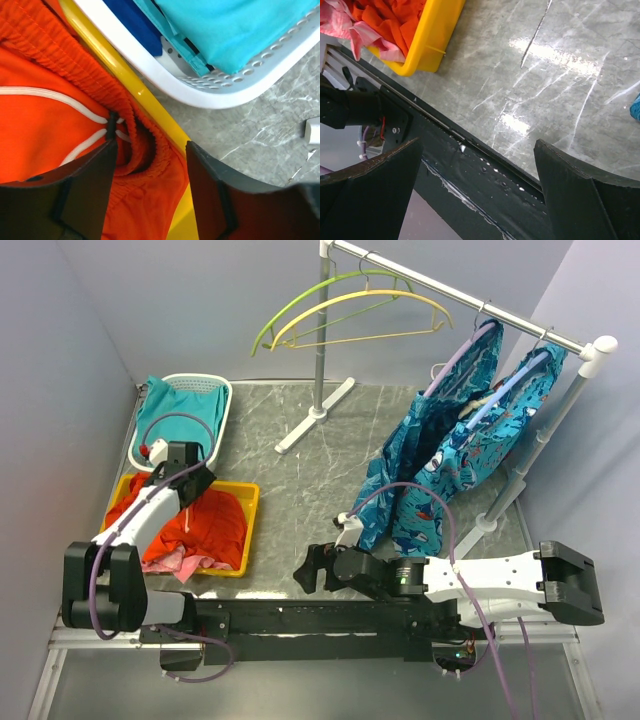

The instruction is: Place the shorts on the hanger

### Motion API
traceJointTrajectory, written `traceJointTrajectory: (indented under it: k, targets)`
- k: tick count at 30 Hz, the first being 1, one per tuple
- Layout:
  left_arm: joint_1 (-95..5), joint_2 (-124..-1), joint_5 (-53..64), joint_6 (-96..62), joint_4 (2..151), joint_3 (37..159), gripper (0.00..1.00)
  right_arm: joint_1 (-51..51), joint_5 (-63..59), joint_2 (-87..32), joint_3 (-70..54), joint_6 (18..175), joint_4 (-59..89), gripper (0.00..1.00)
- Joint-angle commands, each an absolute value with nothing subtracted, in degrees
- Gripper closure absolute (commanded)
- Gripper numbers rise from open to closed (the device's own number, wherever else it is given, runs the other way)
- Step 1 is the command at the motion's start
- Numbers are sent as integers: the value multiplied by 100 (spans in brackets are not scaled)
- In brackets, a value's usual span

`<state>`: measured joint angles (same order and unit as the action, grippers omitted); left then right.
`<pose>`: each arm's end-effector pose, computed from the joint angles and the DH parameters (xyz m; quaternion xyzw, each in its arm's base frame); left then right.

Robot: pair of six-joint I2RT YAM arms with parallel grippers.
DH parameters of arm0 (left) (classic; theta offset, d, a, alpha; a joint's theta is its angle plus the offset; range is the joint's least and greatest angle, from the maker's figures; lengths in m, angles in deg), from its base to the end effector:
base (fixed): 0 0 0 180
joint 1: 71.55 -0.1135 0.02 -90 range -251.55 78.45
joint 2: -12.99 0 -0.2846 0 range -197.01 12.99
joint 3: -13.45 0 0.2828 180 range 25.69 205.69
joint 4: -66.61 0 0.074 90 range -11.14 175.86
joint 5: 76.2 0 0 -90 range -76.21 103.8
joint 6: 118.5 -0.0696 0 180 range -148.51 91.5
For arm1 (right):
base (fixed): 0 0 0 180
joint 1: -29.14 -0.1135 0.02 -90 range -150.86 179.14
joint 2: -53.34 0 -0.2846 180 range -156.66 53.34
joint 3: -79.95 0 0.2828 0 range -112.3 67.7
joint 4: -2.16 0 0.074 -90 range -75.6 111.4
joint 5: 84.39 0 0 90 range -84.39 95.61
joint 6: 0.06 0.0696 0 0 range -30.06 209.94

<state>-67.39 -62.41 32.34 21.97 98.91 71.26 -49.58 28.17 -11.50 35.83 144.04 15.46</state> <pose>0.3088 -0.0003 0.1964 -0.4153 0.8307 -0.0209 0.3701 0.0806 0.2675 0.1937 -0.0949 0.8656 0.3527 0.3425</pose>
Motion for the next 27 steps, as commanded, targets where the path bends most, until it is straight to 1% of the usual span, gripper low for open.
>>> traceJointTrajectory:
  k: [1, 3, 4, 6, 7, 8, 11, 17, 20, 27]
  targets:
    - [-6514, -6234, 3516, 2432, 9486, 6895, 39, -4935, 2828, -1170, 3518, 14390, 1248, 0]
    - [-6443, -6207, 3533, 2563, 9389, 6797, 45, -4926, 2819, -1205, 3501, 14381, 1256, 0]
    - [-6417, -6199, 3542, 2590, 9363, 6719, 46, -4934, 2828, -1223, 3466, 14373, 1282, 0]
    - [-6408, -6207, 3585, 2686, 9388, 6674, 55, -4926, 2820, -1240, 3448, 14373, 1308, 0]
    - [-6408, -6181, 3603, 2695, 9397, 6674, 62, -4926, 2819, -1241, 3431, 14364, 1309, 0]
    - [-6408, -6085, 3621, 2739, 9467, 6674, 76, -4943, 2828, -1241, 3431, 14372, 1317, 0]
    - [-6408, -5656, 3665, 2600, 9747, 6823, 99, -4934, 2890, -1188, 3431, 14373, 1353, 0]
    - [-6408, -4469, 3735, 1862, 10705, 7666, 99, -4952, 3004, -942, 3413, 14276, 1361, 2]
    - [-6408, -3915, 3516, 1449, 11031, 8175, 99, -4978, 3127, -766, 3273, 14144, 1396, 3]
    - [-6408, -3465, 2918, 1175, 11788, 10126, 99, -5022, 3364, -862, 2080, 13618, 2011, 3]
